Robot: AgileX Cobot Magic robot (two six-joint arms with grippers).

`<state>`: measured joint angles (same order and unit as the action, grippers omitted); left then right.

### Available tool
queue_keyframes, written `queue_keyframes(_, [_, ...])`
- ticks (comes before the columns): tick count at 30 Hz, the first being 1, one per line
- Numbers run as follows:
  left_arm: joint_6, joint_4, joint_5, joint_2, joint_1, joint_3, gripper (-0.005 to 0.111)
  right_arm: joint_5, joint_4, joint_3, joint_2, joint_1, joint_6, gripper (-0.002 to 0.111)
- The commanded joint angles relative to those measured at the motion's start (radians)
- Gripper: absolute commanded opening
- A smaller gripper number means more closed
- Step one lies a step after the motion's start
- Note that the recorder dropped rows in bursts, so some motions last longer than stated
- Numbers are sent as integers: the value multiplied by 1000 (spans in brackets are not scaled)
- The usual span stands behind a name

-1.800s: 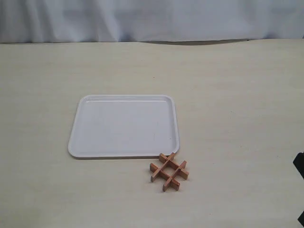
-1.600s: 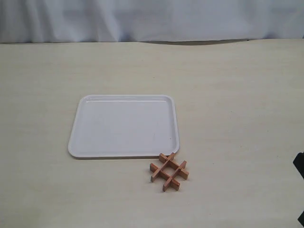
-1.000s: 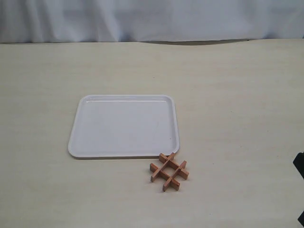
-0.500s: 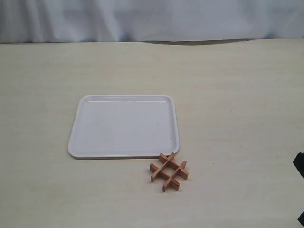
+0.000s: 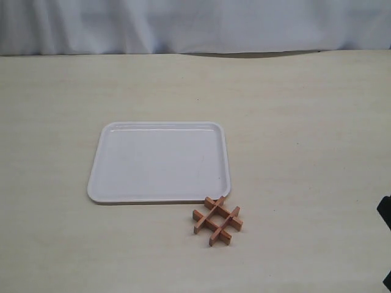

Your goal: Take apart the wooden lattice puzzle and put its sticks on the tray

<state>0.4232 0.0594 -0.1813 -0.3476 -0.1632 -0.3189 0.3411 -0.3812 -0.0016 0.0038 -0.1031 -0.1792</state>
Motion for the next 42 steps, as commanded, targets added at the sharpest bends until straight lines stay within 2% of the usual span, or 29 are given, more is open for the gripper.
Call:
queue_keyframes(1, [-3, 87, 56, -267, -6, -110, 0, 1, 2, 2, -4, 0, -7, 4])
queue_keyframes(6, [-9, 151, 258, -600, -33, -237, 0, 1, 2, 2, -4, 0, -7, 4])
queue_keyframes(10, [-105, 166, 492, -856, -123, -353, 0, 1, 2, 2, -4, 0, -7, 4])
queue_keyframes(14, [-195, 166, 754, -1087, -283, -482, 0, 1, 2, 2, -4, 0, -7, 4])
queue_keyframes(17, [-195, 166, 856, -1206, -424, -544, 0, 1, 2, 2, -4, 0, -7, 4])
queue_keyframes(20, [-191, 164, 871, -1295, -570, -574, 0, 1, 2, 2, -4, 0, -7, 4])
queue_keyframes(23, [-187, 144, 847, -1361, -686, -598, 0, 1, 2, 2, -4, 0, -7, 4])
queue_keyframes(25, [-187, 111, 827, -1399, -737, -615, 0, 1, 2, 2, -4, 0, -7, 4])
queue_keyframes(28, [-191, 54, 798, -1459, -769, -657, 0, 1, 2, 2, -4, 0, -7, 4])
queue_keyframes(33, [-191, 30, 763, -1519, -769, -697, 3, 1, 2, 2, -4, 0, -7, 4])
queue_keyframes(38, [-206, -19, 756, -1553, -769, -729, 29, 1, 2, 2, -4, 0, -7, 4])
queue_keyframes(42, [-284, -78, 729, -1569, -769, -730, 40, 1, 2, 2, -4, 0, -7, 4])
